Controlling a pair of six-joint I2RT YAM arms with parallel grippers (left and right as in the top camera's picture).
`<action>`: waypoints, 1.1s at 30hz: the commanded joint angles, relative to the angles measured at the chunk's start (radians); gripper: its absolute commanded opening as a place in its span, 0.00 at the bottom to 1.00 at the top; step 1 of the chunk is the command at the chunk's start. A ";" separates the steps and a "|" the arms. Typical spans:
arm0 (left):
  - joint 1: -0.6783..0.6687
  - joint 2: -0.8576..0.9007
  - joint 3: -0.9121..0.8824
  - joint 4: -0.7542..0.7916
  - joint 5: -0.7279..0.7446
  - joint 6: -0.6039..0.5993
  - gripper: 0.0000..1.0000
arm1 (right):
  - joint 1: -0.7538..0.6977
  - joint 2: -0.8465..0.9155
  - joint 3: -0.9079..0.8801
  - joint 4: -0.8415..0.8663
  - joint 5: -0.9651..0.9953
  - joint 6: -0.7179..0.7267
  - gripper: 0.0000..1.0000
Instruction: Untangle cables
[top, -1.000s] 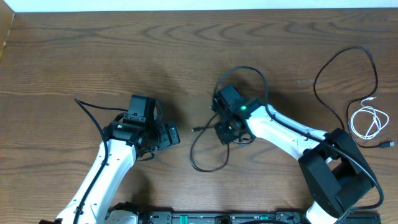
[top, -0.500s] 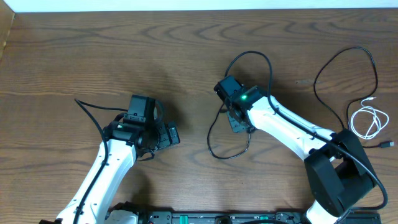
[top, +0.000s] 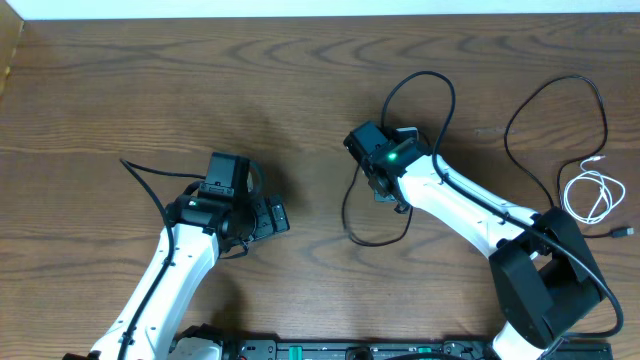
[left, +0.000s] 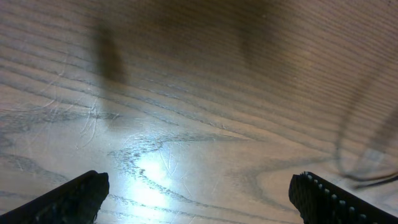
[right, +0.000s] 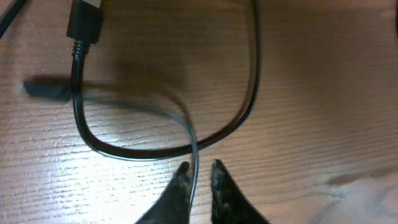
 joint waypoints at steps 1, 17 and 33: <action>0.004 0.007 0.010 -0.003 -0.010 0.009 0.98 | -0.002 0.004 -0.001 0.002 0.036 0.050 0.25; 0.004 0.007 0.010 -0.003 -0.010 0.009 0.98 | -0.009 0.004 -0.017 0.145 -0.222 -0.299 0.59; 0.004 0.007 0.010 -0.003 -0.010 0.009 0.98 | -0.019 0.007 -0.021 0.367 -0.315 -0.219 0.99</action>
